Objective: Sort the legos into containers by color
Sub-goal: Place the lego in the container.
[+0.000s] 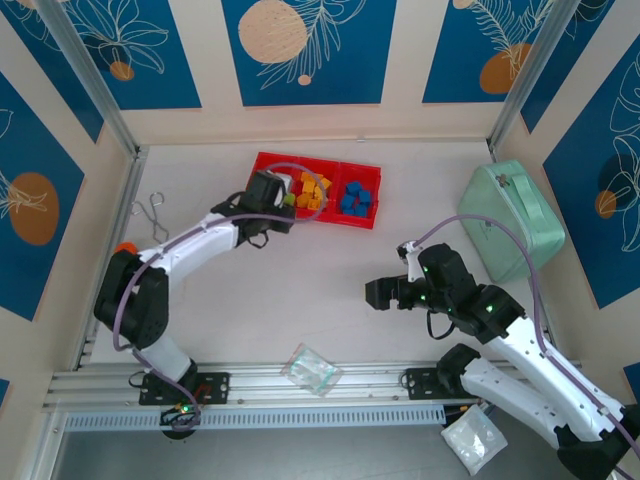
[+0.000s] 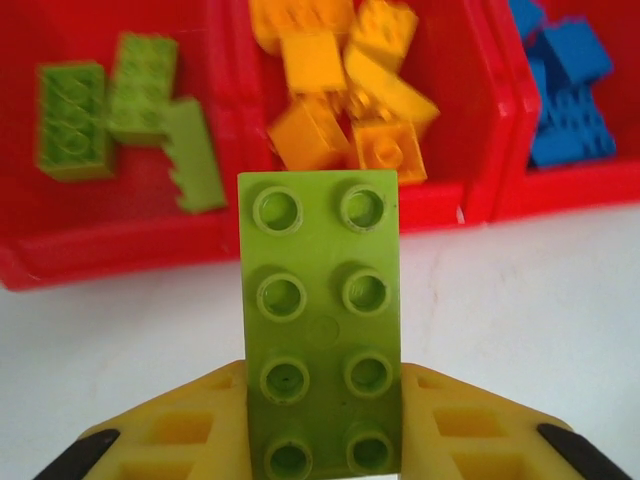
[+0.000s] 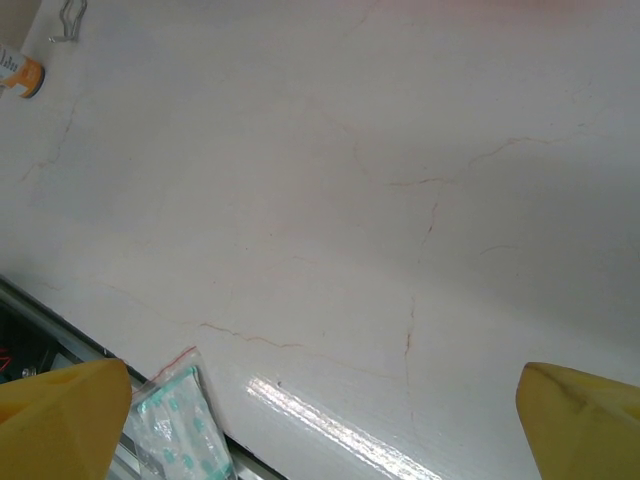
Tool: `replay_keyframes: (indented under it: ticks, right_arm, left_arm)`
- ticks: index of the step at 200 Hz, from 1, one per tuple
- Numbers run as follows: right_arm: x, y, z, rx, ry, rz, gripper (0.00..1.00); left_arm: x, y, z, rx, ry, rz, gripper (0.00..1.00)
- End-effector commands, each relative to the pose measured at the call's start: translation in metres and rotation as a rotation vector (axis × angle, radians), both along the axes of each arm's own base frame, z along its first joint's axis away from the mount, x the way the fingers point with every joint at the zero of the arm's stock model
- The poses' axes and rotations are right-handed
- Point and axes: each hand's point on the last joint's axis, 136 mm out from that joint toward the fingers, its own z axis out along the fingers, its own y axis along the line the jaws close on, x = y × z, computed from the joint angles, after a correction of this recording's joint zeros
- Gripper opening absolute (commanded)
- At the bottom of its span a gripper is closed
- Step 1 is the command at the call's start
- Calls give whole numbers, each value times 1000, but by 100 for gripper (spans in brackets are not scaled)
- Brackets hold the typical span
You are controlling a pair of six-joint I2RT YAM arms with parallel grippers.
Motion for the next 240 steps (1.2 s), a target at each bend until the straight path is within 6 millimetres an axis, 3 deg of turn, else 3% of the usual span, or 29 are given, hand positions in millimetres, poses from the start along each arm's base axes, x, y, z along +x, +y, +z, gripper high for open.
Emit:
replay_keyframes:
  ticks: [1, 52, 91, 148, 183, 218, 240]
  right_arm:
    - [-1, -3, -4, -2, 3, -12, 99]
    - [-2, -5, -2, -2, -1, -13, 99]
    - [-1, -5, -3, 0, -6, -12, 99]
    - [1, -3, -8, -10, 9, -9, 99]
    - [2, -3, -9, -17, 16, -11, 99]
    - [2, -4, -8, -16, 17, -14, 99]
    - [1, -4, -8, -13, 21, -14, 99]
  left_arm:
    - [30, 33, 17, 1, 21, 126, 32]
    - [91, 46, 19, 77, 36, 152, 32]
    - [114, 47, 2, 134, 79, 136, 32]
    - [125, 49, -45, 180, 143, 135, 34]
    - [132, 46, -63, 167, 157, 143, 35]
    - [134, 45, -58, 154, 142, 155, 44]
    - [133, 46, -43, 139, 113, 159, 60]
